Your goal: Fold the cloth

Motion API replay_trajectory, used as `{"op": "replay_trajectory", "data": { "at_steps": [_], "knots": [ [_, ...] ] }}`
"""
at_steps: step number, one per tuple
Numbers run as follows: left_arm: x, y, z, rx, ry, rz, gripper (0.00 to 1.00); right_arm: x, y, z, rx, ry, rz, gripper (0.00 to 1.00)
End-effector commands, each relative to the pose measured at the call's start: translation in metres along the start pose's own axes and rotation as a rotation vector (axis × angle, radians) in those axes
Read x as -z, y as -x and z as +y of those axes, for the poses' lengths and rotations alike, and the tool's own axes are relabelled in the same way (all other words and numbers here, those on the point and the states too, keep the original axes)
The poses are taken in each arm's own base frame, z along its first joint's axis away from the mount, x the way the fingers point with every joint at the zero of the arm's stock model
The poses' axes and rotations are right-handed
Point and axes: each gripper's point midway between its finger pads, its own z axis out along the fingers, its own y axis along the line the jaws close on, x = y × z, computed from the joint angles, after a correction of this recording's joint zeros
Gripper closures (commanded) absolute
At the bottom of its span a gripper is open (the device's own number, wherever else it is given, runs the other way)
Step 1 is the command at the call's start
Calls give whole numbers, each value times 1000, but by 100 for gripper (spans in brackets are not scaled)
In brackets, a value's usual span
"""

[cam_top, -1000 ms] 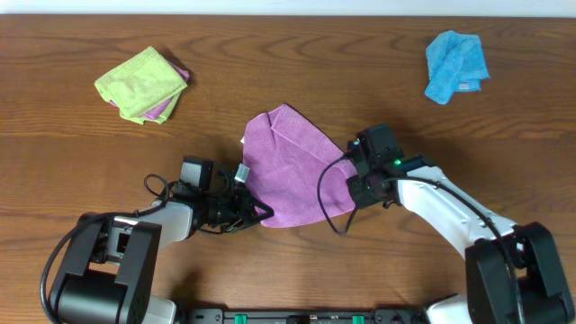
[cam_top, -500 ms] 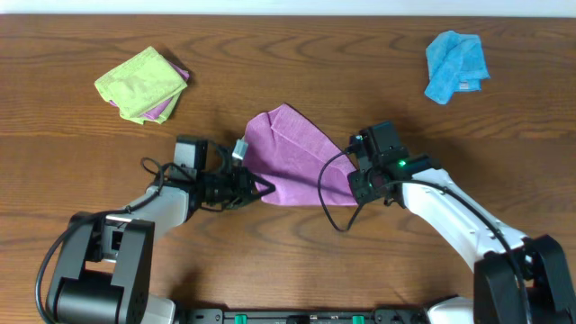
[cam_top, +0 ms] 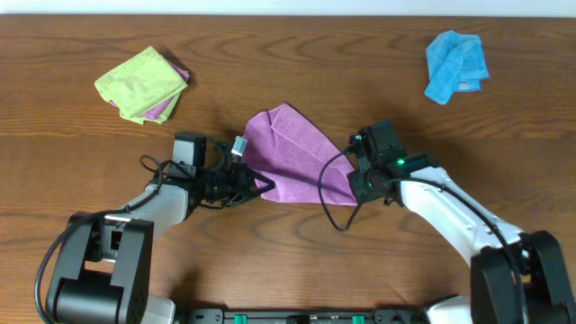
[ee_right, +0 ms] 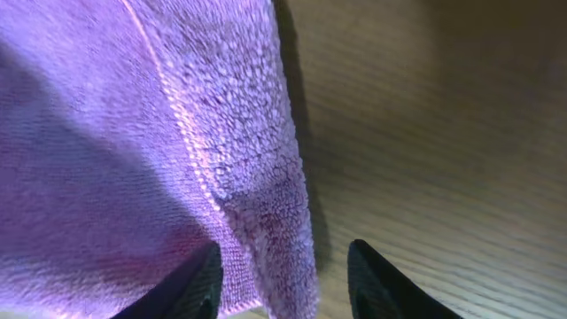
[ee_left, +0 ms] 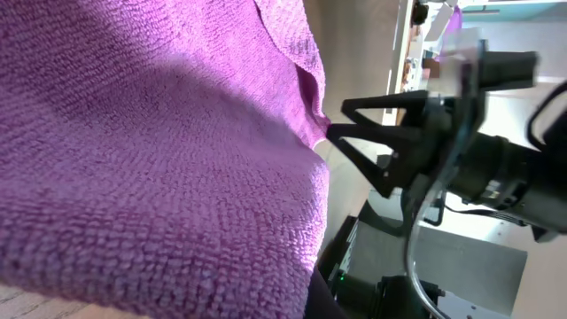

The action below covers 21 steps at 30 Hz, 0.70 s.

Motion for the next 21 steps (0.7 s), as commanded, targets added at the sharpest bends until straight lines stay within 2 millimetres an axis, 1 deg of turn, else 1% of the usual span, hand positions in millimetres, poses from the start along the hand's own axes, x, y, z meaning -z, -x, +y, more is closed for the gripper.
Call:
{"op": "replay_trajectory", "data": {
  "at_steps": [1,7,8,9,10,11,13,14,15,16,19,20,21],
  "knots": [
    [2,3,-7,-16,-20,0,94,-6,1,-4,3,-7,19,58],
    [2,3,-7,-16,-20,-1,94,-10,-1,-3,2,-4,30,57],
    [2,3,-7,-16,-20,0,94,-11,-2,-3,2,-4,34,58],
    [2,3,-7,-16,-20,0,94,-11,-2,-3,3,-4,34,62],
    [2,3,-7,-16,-20,0,95,-11,-2,-3,2,-4,33,75],
    [2,3,-7,-16,-20,0,94,-11,-1,-3,2,-4,30,81],
    [2,3,-7,-16,-20,0,94,-11,0,-3,0,-2,27,84],
    [2,3,-7,-16,-20,0,94,-11,0,-2,-1,3,27,88],
    [2,3,-7,-16,-20,0,94,-11,0,-1,-1,8,27,96],
    [2,3,-7,-16,-20,0,94,-11,0,1,-1,16,26,99],
    [3,4,-8,1,-22,-4,95,-9,3,2,-35,22,15,99],
    [4,6,-9,9,-28,-7,94,-6,7,2,-55,23,5,99],
    [6,11,-12,23,-36,-19,94,1,15,3,-76,31,-17,99]
  ]
}}
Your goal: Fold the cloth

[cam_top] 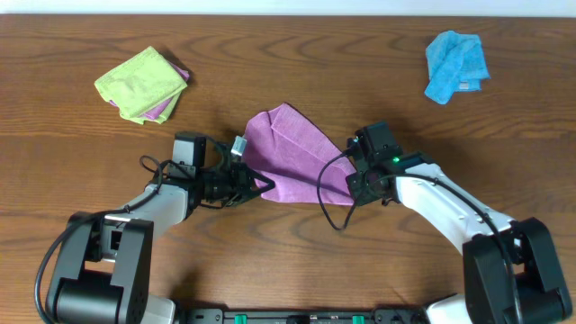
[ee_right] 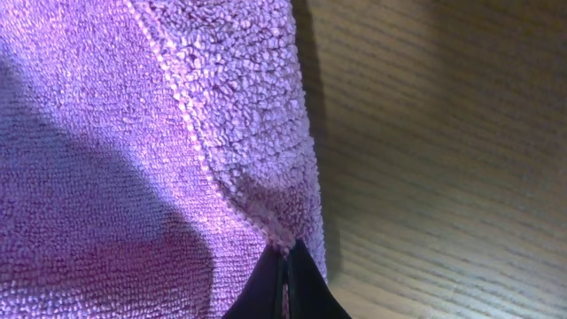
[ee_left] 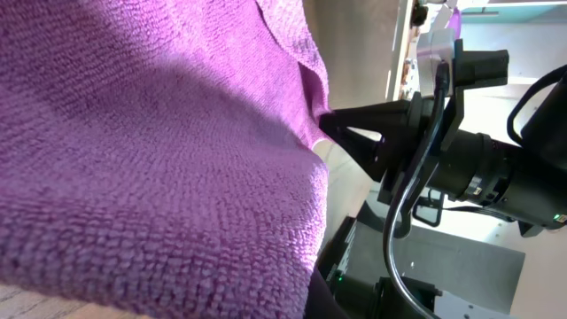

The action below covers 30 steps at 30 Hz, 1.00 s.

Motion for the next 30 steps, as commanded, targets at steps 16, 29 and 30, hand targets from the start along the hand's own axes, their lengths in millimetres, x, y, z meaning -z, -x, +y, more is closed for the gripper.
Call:
{"op": "replay_trajectory", "data": {
  "at_steps": [16,29,30],
  "knots": [
    [120,218,-165,-216,-113,-516,95,182,210,-30,-164,2,-620,99],
    [117,246,-153,-187,-78,-440,94,215,227,-51,-201,-30,-695,99],
    [117,247,-153,-186,-78,-440,94,215,227,-51,-201,-30,-696,99]
  ]
}}
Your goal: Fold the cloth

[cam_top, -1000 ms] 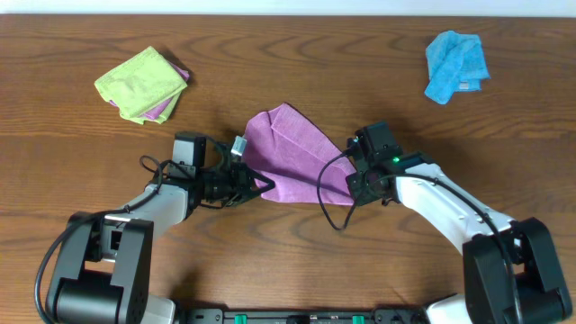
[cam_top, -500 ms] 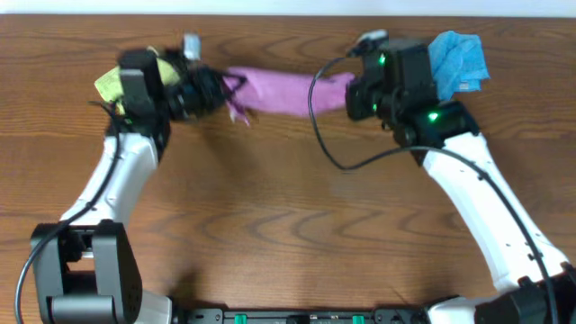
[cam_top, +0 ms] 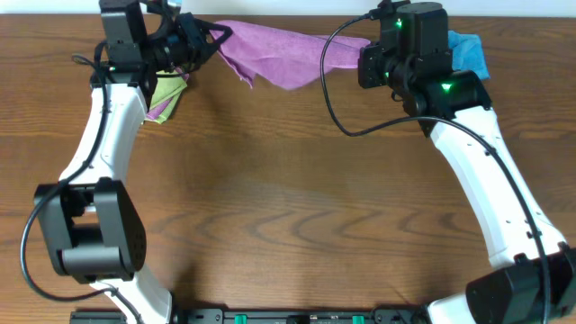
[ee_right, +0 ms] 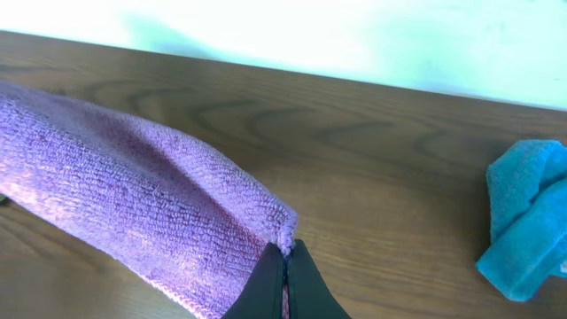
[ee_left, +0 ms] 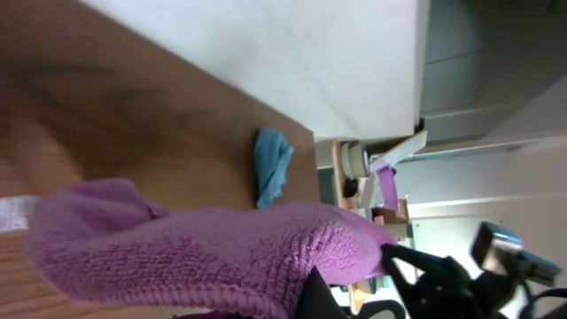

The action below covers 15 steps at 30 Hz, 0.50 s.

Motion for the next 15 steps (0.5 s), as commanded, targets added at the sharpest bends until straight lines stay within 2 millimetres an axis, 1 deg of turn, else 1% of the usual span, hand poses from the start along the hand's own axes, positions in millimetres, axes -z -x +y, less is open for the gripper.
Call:
{"op": "replay_trajectory", "data": {
  "at_steps": [1,3,5,8,10,11,12,14,15],
  "knots": [
    [0,5,-1,-41,-7,-1,94,5,9,-9,-24,-33,-24,99],
    [0,4,-6,-53,-31,8,94,6,11,-3,-26,1,-33,99],
    [-1,9,-11,-51,-42,-14,94,7,24,3,-31,21,-78,99],
    [2,29,-30,-81,-91,-89,94,13,54,6,-46,37,-192,99],
    [7,40,-41,-104,-109,-128,94,17,71,5,-63,42,-248,99],
    [8,42,-44,-117,-112,-130,94,15,72,4,-63,40,-248,99],
    [8,41,-42,-125,-102,-126,94,10,68,2,-65,34,-224,99],
    [5,31,-23,-108,-42,-89,94,-4,48,0,-66,24,-144,99],
    [3,22,-6,-98,8,-57,95,-14,33,-2,-68,15,-82,99]
  ]
}}
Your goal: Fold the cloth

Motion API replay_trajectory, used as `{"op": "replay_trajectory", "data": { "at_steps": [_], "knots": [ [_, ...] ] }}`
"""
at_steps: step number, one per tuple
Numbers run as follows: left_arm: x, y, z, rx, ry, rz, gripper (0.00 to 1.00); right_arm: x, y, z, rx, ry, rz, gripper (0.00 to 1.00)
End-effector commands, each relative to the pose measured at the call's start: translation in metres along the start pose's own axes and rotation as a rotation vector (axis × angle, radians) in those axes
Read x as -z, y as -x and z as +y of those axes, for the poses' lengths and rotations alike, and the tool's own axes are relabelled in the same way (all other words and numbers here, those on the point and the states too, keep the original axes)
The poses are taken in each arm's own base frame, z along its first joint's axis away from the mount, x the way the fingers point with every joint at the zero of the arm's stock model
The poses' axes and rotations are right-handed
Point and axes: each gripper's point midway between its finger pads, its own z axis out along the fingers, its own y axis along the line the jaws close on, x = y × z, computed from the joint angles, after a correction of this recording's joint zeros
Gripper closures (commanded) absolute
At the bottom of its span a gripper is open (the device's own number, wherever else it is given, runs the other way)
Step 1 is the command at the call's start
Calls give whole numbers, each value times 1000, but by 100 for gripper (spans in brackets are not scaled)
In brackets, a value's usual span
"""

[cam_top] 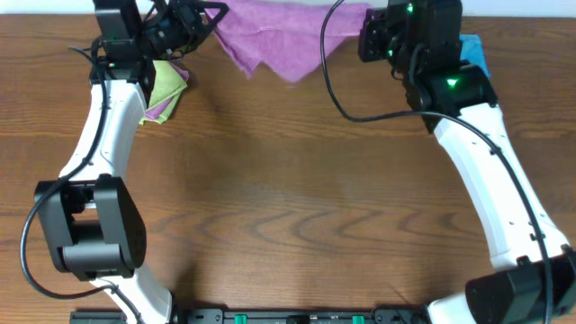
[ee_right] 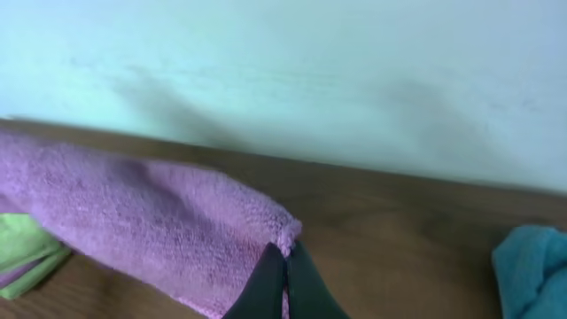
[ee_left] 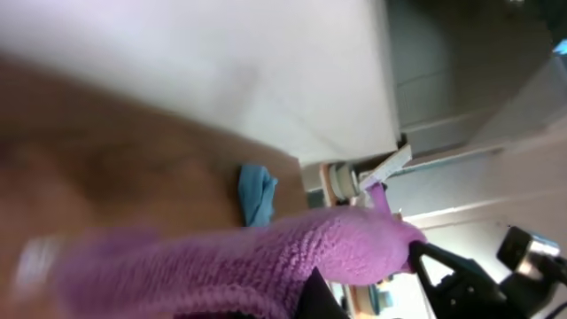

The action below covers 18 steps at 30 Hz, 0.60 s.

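The purple cloth hangs stretched between both grippers, high over the table's far edge, its loose lower edge drooping in points. My left gripper is shut on the cloth's left corner; in the left wrist view the purple cloth fills the bottom of the frame, blurred. My right gripper is shut on the right corner. In the right wrist view the gripper pinches the corner of the cloth above the wood.
A yellow-green cloth on a pink one lies at the far left, under the left arm. A blue cloth lies at the far right, partly behind the right arm. The wooden table stretches out below.
Both grippers have risen a little further and moved toward the far edge with the purple cloth held between them. The cloth now hangs slightly higher in the overhead view.
First the purple cloth lay bunched on the table's middle, my left gripper on its left corner and my right gripper open at its right edge. Then the right gripper was shut on that corner. Later both arms held the cloth stretched high at the far side, and now higher.
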Motion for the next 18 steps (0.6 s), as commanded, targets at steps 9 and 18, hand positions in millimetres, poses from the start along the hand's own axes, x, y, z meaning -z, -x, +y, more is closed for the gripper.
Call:
{"op": "replay_trajectory", "data": {
  "at_steps": [9,18],
  "knots": [
    [10,-31,73,34,186,120,95,-36,-63,-16,-22,-44,221,99],
    [6,19,41,-7,58,-42,94,-49,-21,-16,-22,-26,52,99]
  ]
}}
